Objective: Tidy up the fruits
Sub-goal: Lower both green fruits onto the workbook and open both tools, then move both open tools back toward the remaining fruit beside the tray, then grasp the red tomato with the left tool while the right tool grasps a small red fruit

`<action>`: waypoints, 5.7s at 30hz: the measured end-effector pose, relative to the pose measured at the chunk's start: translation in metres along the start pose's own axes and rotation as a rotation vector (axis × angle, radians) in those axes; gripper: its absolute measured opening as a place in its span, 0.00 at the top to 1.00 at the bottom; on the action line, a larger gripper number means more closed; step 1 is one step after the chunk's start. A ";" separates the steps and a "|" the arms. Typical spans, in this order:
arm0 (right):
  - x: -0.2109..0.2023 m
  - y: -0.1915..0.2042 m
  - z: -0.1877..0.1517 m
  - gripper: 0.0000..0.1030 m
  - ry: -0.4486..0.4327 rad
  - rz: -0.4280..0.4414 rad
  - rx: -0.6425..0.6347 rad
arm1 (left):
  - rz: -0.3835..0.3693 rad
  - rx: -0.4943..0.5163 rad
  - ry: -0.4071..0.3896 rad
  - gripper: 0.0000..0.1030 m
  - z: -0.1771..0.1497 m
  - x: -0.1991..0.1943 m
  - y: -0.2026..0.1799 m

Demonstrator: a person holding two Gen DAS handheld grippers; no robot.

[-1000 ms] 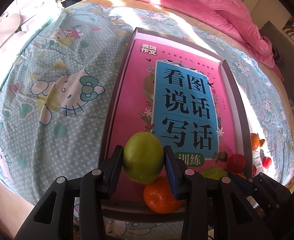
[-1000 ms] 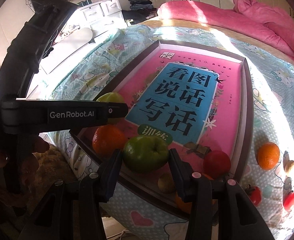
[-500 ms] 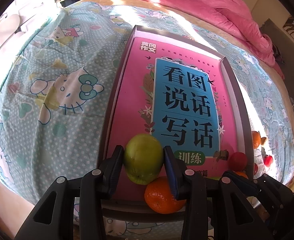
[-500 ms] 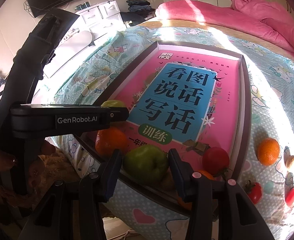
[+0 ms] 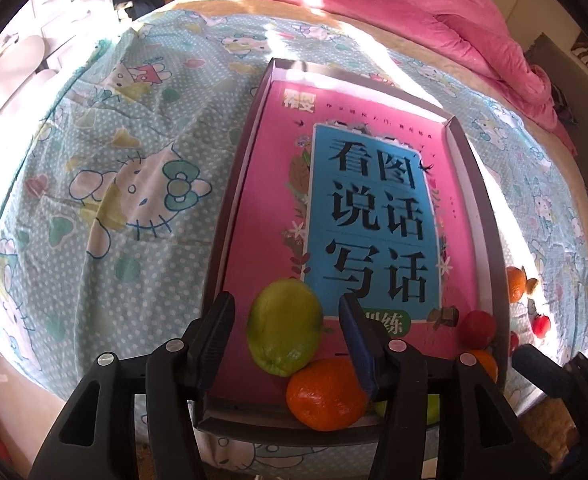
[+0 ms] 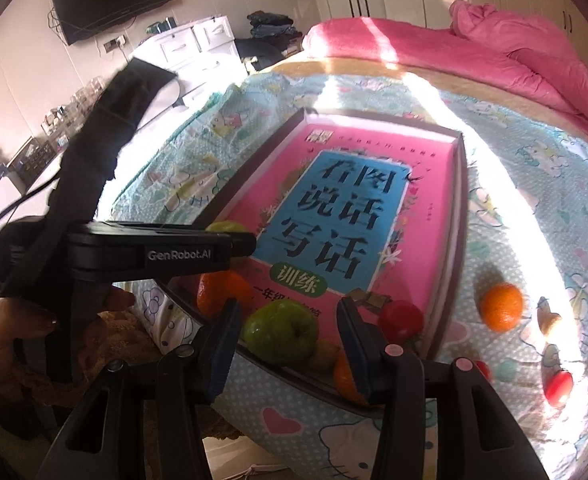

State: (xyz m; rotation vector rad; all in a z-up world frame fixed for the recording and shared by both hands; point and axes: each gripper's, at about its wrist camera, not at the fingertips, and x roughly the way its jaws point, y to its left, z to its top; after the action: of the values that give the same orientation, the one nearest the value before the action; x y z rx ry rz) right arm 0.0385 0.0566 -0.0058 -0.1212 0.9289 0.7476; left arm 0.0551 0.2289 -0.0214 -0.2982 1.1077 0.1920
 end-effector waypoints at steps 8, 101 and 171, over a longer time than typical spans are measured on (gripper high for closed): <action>-0.040 -0.027 -0.002 0.44 -0.092 -0.011 0.073 | 0.028 0.026 -0.008 0.33 0.008 -0.006 -0.018; -0.140 -0.196 -0.084 0.07 -0.245 -0.285 0.454 | -0.173 0.363 -0.010 0.22 -0.043 -0.051 -0.206; -0.043 -0.199 -0.083 0.70 0.003 -0.160 0.211 | -0.064 0.592 0.148 0.56 -0.072 0.042 -0.247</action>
State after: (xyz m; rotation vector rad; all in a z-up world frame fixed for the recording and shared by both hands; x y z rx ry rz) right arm 0.0913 -0.1484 -0.0660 -0.0111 0.9830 0.4986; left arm 0.0859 -0.0284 -0.0543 0.1845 1.2465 -0.2202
